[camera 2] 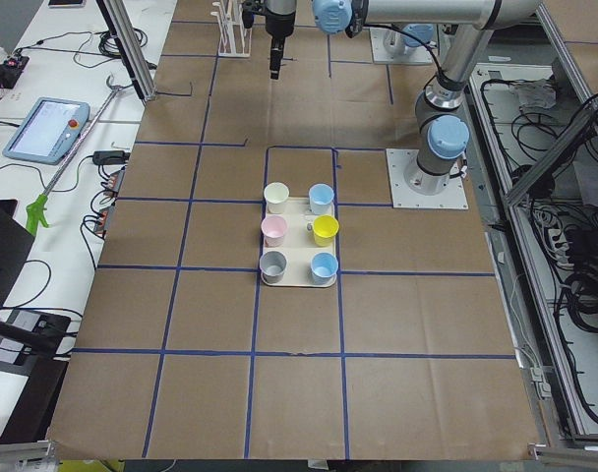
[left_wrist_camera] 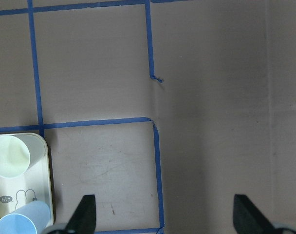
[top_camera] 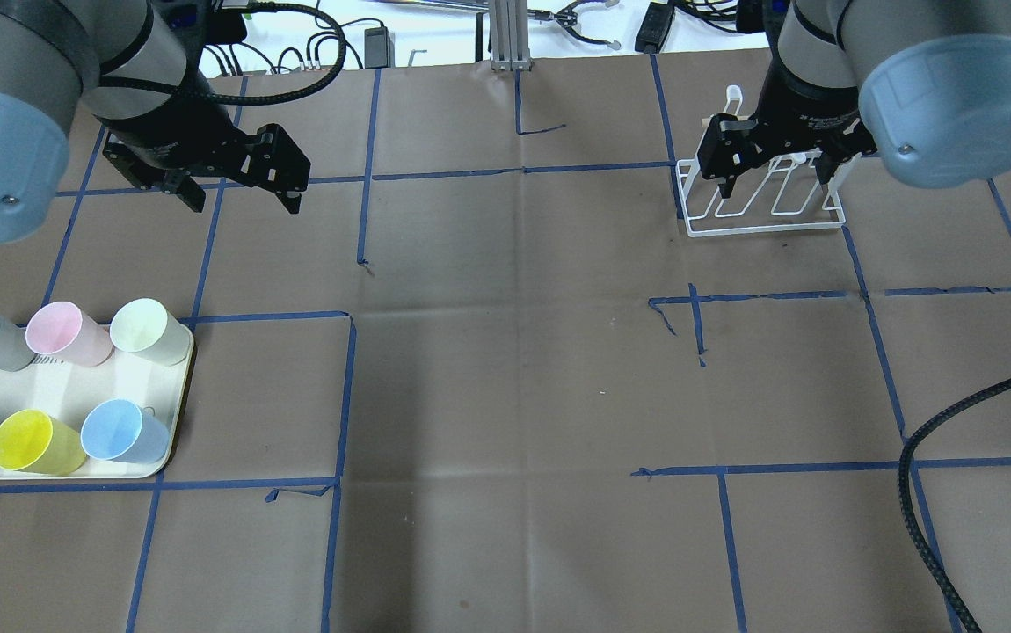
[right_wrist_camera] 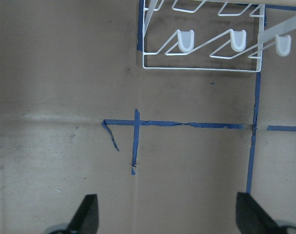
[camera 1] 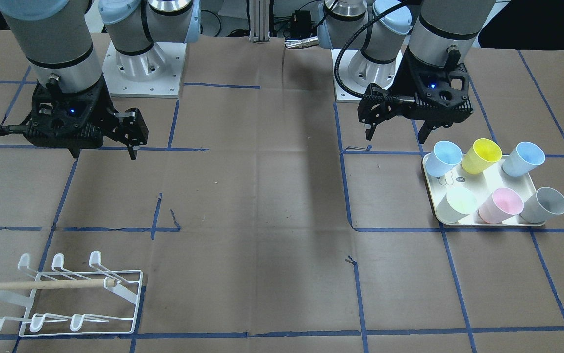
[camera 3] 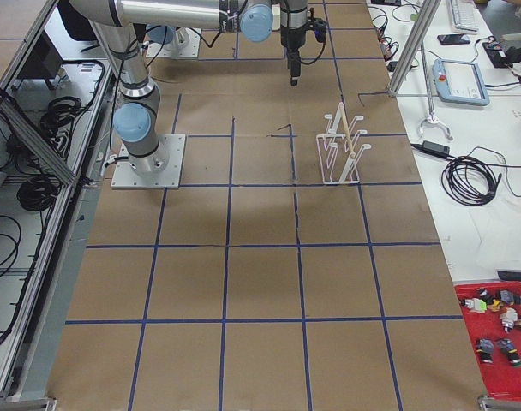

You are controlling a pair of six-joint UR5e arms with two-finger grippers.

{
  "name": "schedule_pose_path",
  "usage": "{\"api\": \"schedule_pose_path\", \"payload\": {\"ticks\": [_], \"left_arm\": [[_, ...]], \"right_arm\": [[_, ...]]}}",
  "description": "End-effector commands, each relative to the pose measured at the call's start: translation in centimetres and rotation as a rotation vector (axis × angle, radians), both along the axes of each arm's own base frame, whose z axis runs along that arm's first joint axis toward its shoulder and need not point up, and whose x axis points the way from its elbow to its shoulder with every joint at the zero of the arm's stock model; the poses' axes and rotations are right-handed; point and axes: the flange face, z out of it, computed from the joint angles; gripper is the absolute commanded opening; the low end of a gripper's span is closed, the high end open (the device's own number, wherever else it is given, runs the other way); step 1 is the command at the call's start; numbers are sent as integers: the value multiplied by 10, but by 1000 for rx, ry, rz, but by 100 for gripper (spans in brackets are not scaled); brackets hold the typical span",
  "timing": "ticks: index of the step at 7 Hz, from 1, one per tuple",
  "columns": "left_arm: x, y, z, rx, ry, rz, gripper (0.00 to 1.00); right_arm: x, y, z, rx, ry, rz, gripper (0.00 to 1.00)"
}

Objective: Transfer IKEA cup to right arm and place on rack

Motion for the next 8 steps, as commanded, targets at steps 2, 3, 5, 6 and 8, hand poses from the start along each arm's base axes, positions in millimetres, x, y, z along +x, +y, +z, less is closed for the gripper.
{"api": "schedule_pose_path", "payload": {"ticks": [2, 3, 5, 6, 8], "left_arm": [[0, 0, 0, 0, 3, 0, 100], [0, 0, 0, 0, 3, 0, 100], [0, 0, -2, 3, 3, 0, 100], [0, 1, -2, 3, 1, 0, 100], [6, -1, -3, 6, -3, 11, 100]], "right_arm": [[-1, -2, -1, -5, 1, 3, 100], [0, -3, -4, 1, -1, 3, 100], [0, -4, -5, 3, -2, 3, 100], [0, -4, -4, 1, -2, 3, 100], [0, -4, -2, -3, -1, 3, 100]]}}
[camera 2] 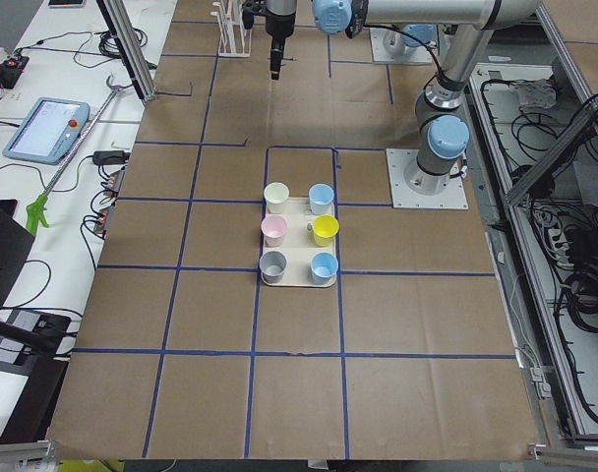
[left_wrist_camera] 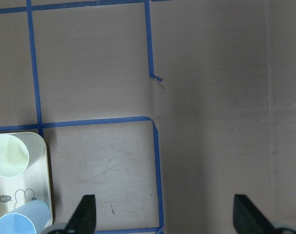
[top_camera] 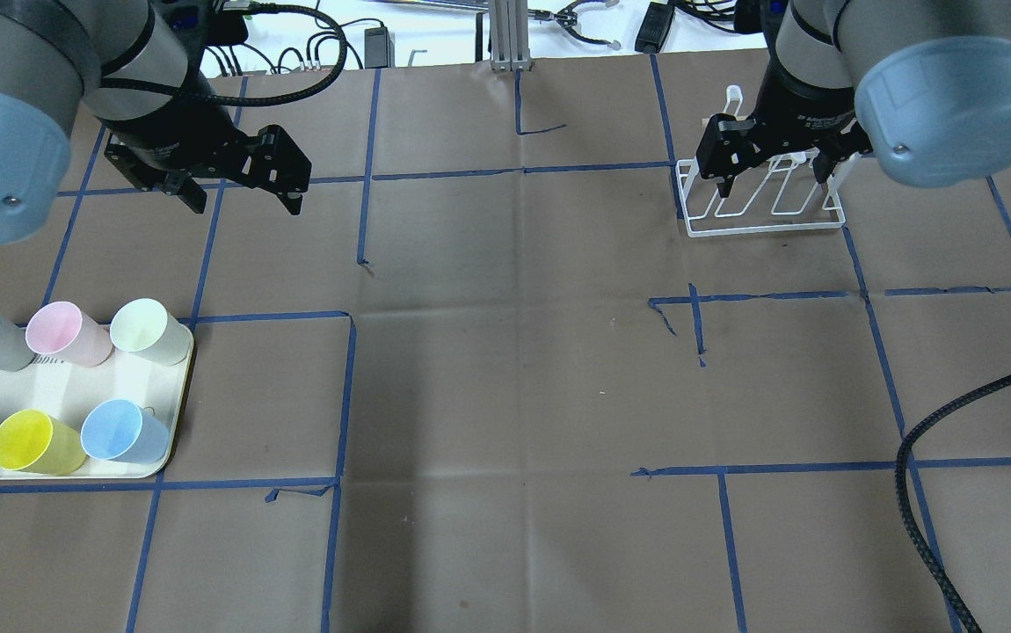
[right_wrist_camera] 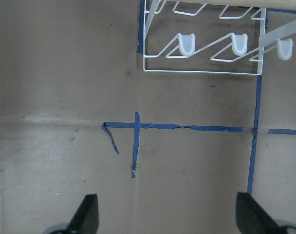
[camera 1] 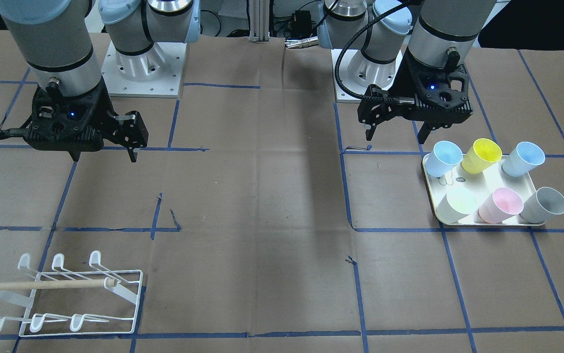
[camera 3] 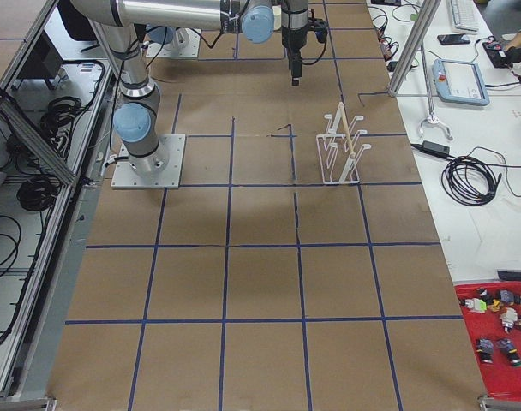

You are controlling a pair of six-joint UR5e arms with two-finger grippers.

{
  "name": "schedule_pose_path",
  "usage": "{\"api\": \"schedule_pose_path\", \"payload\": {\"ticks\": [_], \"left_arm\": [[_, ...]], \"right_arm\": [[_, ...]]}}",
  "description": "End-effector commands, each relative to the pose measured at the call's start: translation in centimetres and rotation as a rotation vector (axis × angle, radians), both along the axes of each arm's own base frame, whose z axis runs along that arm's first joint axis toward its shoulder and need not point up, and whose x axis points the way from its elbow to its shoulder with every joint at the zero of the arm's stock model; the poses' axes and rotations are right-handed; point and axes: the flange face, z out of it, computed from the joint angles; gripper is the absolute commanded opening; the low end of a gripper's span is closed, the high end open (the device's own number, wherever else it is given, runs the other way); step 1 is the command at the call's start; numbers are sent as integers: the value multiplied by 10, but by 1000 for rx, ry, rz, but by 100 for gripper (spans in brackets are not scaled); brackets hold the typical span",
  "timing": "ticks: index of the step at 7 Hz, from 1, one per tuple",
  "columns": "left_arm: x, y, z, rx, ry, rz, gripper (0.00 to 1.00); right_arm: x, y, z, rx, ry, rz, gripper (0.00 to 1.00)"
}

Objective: Transfer IKEA cup to right arm and place on rack

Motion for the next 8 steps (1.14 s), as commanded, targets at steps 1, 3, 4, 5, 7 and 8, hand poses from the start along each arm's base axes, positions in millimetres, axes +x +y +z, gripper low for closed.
{"api": "schedule_pose_path", "payload": {"ticks": [1, 3, 4, 5, 7, 8], "left_arm": [[15, -4, -1, 2, 1, 29, 100], [48, -11, -2, 5, 0, 31, 100], [77, -16, -4, 9, -4, 37, 100], [114, -20, -10, 23, -4, 62, 100], [196, -5, -39, 71, 0, 7, 100], [227, 5, -55, 89, 5, 0, 100]], "right_arm": [[0, 0, 1, -4, 3, 0, 100], [0, -1, 1, -2, 3, 0, 100], [0, -1, 1, -2, 3, 0, 100], [0, -1, 1, -2, 4, 0, 100], [0, -1, 1, -2, 3, 0, 100], [0, -1, 0, -1, 4, 0, 100]]}}
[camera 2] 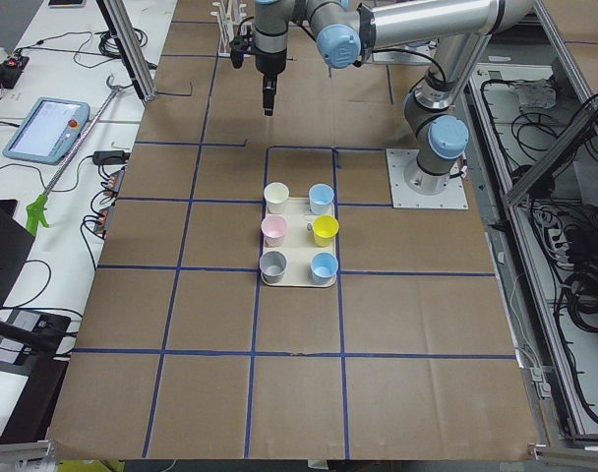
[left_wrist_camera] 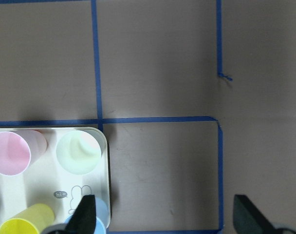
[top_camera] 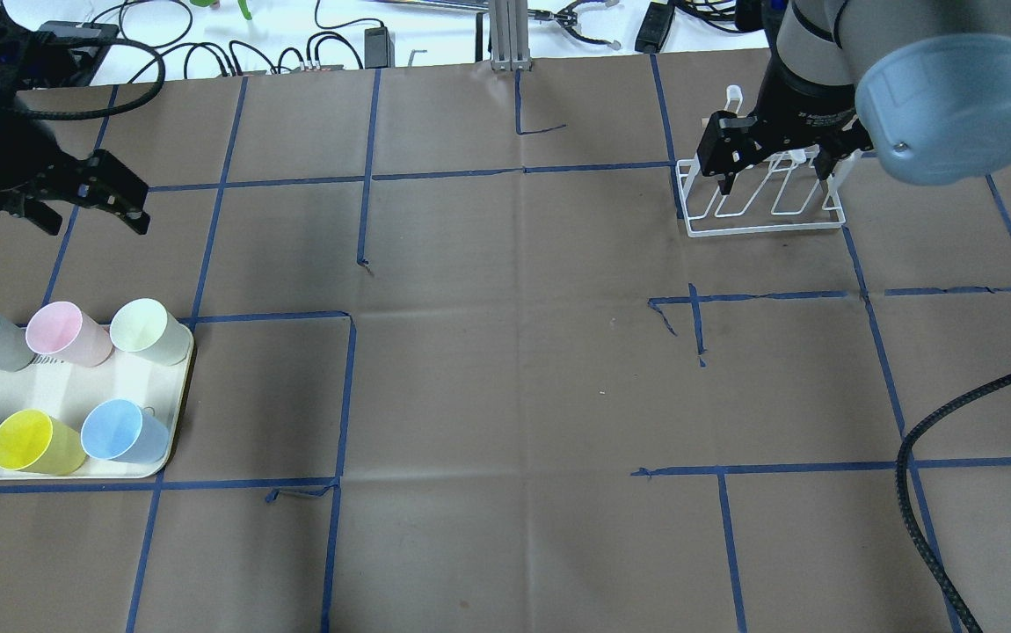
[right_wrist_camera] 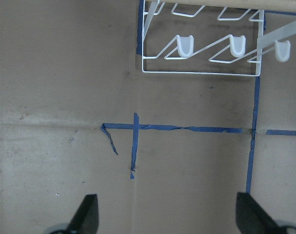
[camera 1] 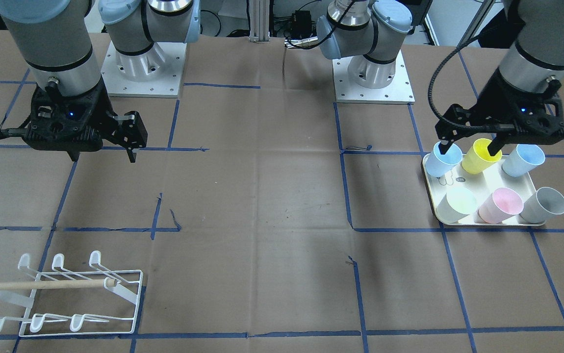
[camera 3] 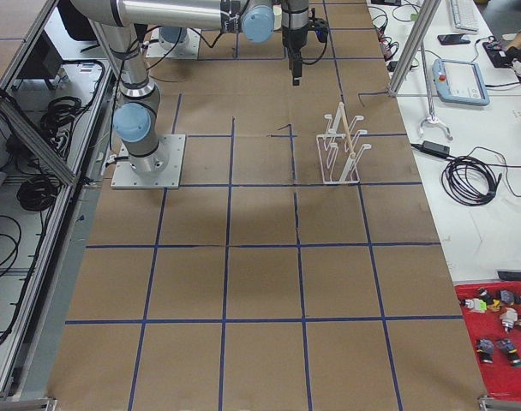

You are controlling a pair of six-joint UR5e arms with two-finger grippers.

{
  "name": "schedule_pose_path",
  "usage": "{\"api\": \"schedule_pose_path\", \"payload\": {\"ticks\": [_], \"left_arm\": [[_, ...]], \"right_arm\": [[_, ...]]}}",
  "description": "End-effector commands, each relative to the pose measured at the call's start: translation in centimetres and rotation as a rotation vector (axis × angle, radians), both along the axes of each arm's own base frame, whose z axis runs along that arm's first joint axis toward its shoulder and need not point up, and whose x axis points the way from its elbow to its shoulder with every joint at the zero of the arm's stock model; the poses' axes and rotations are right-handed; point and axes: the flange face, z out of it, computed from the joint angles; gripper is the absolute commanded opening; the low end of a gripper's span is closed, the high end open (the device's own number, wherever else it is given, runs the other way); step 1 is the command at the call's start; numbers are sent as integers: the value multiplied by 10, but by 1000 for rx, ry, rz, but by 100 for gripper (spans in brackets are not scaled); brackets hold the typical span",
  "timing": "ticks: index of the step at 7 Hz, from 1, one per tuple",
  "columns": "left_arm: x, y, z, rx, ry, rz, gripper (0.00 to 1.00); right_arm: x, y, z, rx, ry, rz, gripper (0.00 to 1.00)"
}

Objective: Transfer IKEA cup to right arm and place on rack

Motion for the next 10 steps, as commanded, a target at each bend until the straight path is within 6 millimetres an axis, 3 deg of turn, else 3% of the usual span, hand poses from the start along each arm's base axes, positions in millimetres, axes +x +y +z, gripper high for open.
{"api": "schedule_pose_path", "payload": {"ticks": [1, 3, 5, 8, 10], "left_arm": [[60, 17, -24, 18, 4, -30, 99], [64, 12, -59, 19, 24, -25, 99], [60, 12, -118, -21, 32, -19, 99], [62, -1, -180, 14, 54, -23, 99], [62, -3, -202, 39, 69, -23, 99]], "right_arm": [[0, 0, 0, 1, 1, 0, 100], [0, 1, 0, 1, -2, -1, 100], [0, 1, 1, -2, -4, -1, 100], [0, 3, 3, -5, -4, -4, 100], [0, 1, 2, -4, -4, -4, 100]]}}
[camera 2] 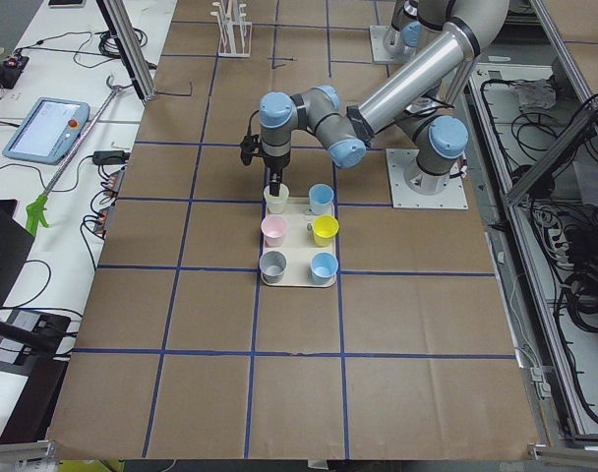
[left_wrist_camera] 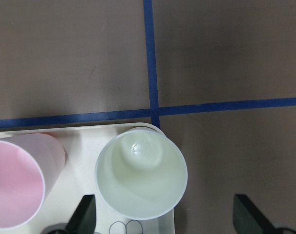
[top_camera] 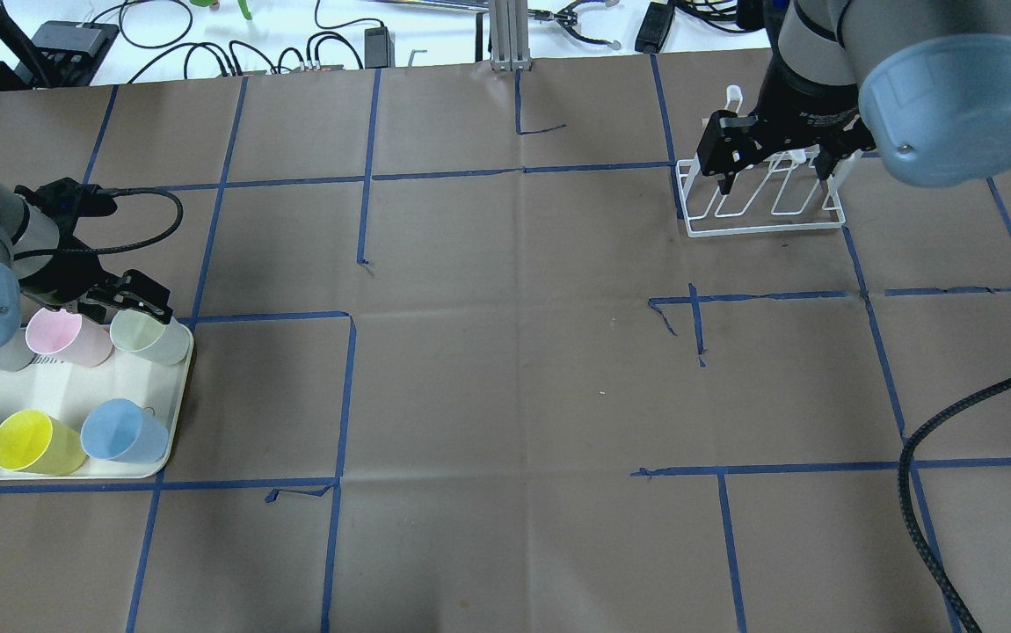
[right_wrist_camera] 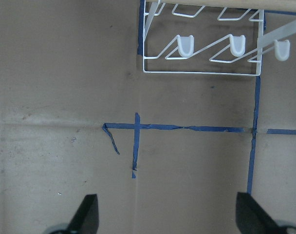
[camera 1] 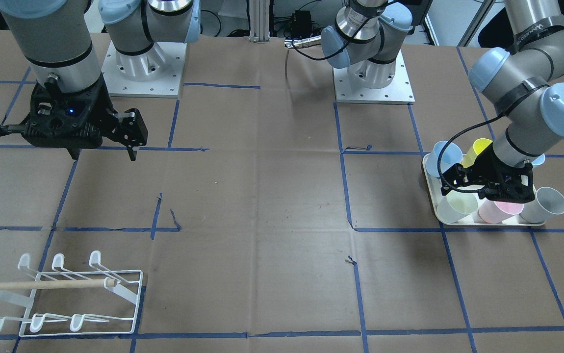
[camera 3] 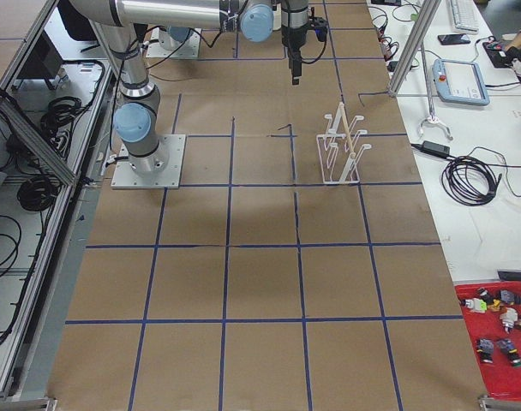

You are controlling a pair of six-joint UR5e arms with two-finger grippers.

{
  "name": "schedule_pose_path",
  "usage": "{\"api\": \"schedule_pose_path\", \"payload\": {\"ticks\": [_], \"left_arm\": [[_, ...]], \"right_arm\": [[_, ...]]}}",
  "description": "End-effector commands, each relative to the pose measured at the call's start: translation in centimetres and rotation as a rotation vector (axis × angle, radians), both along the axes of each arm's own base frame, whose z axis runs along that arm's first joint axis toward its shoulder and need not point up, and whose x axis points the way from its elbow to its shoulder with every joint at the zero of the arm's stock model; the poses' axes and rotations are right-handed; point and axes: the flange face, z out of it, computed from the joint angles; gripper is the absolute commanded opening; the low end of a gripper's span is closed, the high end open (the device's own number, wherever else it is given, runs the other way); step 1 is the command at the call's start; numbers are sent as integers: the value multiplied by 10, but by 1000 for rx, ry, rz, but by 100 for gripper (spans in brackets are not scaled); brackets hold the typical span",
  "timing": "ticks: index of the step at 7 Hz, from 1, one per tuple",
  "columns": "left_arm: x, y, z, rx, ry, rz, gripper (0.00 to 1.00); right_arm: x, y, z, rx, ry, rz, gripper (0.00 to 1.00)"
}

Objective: Transfer IKEA cup to right arm and place on rack

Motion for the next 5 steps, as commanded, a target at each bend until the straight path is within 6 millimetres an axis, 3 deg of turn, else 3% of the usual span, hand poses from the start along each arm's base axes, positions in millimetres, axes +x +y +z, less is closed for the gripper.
{"api": "schedule_pose_path", "payload": {"ticks": [1, 4, 5], "left_arm": [[-2, 1, -24, 12, 7, -1, 99], [-12, -1, -29, 21, 8, -9, 99], [-11, 0, -24, 13, 2, -14, 83]], "right_arm": [[0, -1, 0, 0, 1, -2, 100], [-1, -2, -1, 1, 2, -3, 100], [-2, -3, -2, 2, 1, -2, 100]]}}
